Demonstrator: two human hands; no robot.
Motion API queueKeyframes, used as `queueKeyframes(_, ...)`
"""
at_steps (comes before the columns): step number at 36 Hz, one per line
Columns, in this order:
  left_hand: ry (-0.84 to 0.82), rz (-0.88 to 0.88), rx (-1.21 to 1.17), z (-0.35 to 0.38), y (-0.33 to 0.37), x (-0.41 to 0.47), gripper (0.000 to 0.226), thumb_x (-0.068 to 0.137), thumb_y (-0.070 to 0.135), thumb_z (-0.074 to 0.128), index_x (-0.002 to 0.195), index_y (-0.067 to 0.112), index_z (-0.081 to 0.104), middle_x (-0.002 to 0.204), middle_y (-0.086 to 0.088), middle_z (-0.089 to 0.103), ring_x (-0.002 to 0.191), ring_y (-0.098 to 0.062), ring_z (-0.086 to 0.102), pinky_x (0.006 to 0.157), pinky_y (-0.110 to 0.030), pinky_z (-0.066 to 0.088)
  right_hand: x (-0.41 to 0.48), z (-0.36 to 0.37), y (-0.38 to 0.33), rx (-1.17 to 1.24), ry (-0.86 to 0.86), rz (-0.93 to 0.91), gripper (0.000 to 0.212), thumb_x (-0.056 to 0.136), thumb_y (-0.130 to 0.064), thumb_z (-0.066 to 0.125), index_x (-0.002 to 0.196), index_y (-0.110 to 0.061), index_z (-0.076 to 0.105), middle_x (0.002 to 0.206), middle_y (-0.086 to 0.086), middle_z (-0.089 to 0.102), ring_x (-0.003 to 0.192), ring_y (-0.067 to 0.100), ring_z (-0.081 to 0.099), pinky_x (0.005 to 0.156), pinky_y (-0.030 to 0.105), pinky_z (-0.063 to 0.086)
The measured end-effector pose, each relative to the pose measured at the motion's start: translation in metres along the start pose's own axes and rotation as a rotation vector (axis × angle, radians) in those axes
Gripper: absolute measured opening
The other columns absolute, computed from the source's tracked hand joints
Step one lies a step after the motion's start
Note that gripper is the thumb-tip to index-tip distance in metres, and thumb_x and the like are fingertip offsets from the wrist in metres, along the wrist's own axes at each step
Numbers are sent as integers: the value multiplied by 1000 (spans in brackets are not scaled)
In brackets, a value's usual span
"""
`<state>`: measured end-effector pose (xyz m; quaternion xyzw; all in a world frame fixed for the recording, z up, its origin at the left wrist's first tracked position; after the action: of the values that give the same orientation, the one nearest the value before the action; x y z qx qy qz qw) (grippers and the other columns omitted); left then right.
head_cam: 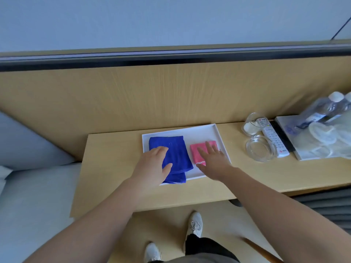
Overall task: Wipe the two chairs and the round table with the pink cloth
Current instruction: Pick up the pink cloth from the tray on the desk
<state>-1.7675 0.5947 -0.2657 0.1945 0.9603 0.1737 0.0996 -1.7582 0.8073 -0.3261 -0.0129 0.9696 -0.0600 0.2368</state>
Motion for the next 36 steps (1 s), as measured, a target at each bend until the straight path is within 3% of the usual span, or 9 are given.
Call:
queueKeyframes(6, 10, -74, -25, 12, -2, 20, 53, 94, 36, 51, 141, 15, 39, 141, 2, 46, 124, -19, 47, 101, -30, 39, 35, 9, 19, -104, -80, -79, 68, 102, -44, 36, 157, -25, 0, 162, 17, -8, 149, 40, -6, 120, 48, 8)
queueKeyframes(10, 3, -89, -44, 19, 0, 25, 54, 94, 35, 50, 142, 14, 38, 145, 2, 43, 129, -17, 42, 106, -29, 35, 46, 16, 27, -112, -46, -122, 71, 95, -57, 25, 156, -25, 10, 159, 14, 15, 147, 34, 8, 119, 43, 16)
queueKeyframes(12, -13, -102, -61, 19, 1, 25, 54, 96, 35, 49, 144, 15, 35, 147, 3, 40, 133, -15, 38, 108, -29, 32, 48, 16, 28, -88, -17, -126, 68, 97, -53, 38, 155, -24, 18, 153, 11, 25, 144, 32, 17, 116, 41, 23)
queueKeyframes(18, -53, -55, -92, 16, -1, 28, 53, 96, 35, 47, 144, 18, 34, 147, 7, 38, 133, -12, 36, 108, -27, 32, 51, 7, 24, -95, 28, -74, 61, 98, -42, 47, 151, -24, 26, 138, 6, 44, 127, 28, 39, 97, 36, 37)
queueKeyframes(21, -80, -18, -95, 13, -4, 32, 53, 96, 36, 45, 145, 21, 32, 149, 9, 36, 134, -11, 34, 108, -26, 32, 50, 7, 20, -83, 29, -29, 53, 95, -34, 50, 145, -26, 34, 125, 4, 51, 114, 26, 47, 83, 33, 36)
queueKeyframes(24, -113, 28, -111, 7, -5, 36, 54, 97, 37, 45, 146, 22, 30, 150, 9, 34, 136, -10, 32, 109, -26, 31, 42, 0, 15, 8, 110, -4, 39, 94, -41, 45, 129, -24, 51, 106, 3, 55, 101, 26, 52, 74, 31, 30)
queueKeyframes(28, -143, 110, -171, -6, -1, 41, 54, 97, 38, 45, 147, 23, 29, 150, 10, 33, 136, -7, 31, 107, -22, 29, 12, -24, -4, 274, 374, -59, 53, 83, -54, 32, 103, -19, 66, 77, 1, 52, 73, 26, 50, 64, 29, 29)
queueKeyframes(33, -186, 227, -319, -22, 14, 40, 55, 96, 46, 43, 145, 25, 32, 144, 15, 40, 133, -5, 35, 107, -27, 33, -42, -59, -38, 642, 469, -49, 36, 90, -41, 59, 118, -19, 63, 85, -1, 52, 79, 10, 50, 66, 11, 36)
queueKeyframes(36, -215, 333, -411, -30, 28, 35, 48, 97, 44, 44, 141, 26, 38, 128, 18, 54, 116, -3, 51, 97, -31, 43, -70, -66, -54, 703, 563, -37, 38, 90, -37, 60, 125, -21, 61, 89, -1, 54, 84, 5, 52, 68, 6, 36)
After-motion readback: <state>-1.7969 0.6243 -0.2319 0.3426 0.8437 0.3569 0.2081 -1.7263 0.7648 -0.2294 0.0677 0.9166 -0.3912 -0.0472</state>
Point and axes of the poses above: each hand's wrist, its own x-axis towards the middle knuckle, its own z-axis out of the palm, y = z × x, the point moved 5 cm from there along x, towards the middle knuckle
